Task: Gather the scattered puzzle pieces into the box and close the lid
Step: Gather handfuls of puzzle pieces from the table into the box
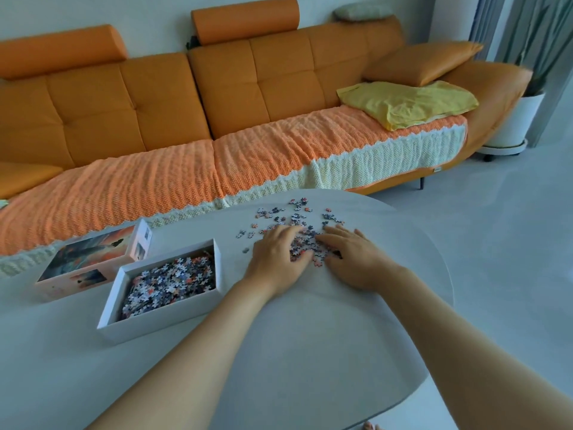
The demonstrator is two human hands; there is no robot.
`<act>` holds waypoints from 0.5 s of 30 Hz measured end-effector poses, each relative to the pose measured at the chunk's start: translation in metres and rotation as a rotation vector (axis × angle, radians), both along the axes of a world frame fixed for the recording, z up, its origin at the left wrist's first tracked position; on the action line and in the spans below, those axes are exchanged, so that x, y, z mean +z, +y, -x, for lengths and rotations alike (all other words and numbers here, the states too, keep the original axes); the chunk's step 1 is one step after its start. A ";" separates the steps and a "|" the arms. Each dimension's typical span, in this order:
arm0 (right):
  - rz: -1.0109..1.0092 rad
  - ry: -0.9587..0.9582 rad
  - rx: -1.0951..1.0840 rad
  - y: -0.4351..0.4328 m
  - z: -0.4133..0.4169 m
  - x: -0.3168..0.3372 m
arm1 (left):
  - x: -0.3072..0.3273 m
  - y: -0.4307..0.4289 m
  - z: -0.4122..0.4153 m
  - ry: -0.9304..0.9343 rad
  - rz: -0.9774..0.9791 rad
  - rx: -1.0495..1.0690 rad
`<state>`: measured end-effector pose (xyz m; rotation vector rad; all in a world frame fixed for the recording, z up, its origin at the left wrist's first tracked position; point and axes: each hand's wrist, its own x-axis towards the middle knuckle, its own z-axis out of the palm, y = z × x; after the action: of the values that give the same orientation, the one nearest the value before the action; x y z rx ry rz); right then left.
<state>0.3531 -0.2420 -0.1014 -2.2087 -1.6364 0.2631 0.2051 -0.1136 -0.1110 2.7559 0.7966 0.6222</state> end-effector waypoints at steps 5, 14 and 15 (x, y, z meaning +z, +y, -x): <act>-0.134 0.058 -0.067 0.018 -0.010 -0.003 | 0.005 0.029 -0.008 0.151 0.144 0.431; 0.043 -0.048 -0.034 0.044 -0.019 -0.006 | 0.000 0.037 -0.015 0.172 0.202 0.179; 0.009 -0.027 -0.014 0.045 -0.018 -0.005 | 0.002 0.037 -0.016 0.123 0.236 0.156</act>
<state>0.3708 -0.1965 -0.1062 -2.2389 -1.6359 0.2381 0.2209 -0.0761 -0.1089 2.5526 1.0468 0.3601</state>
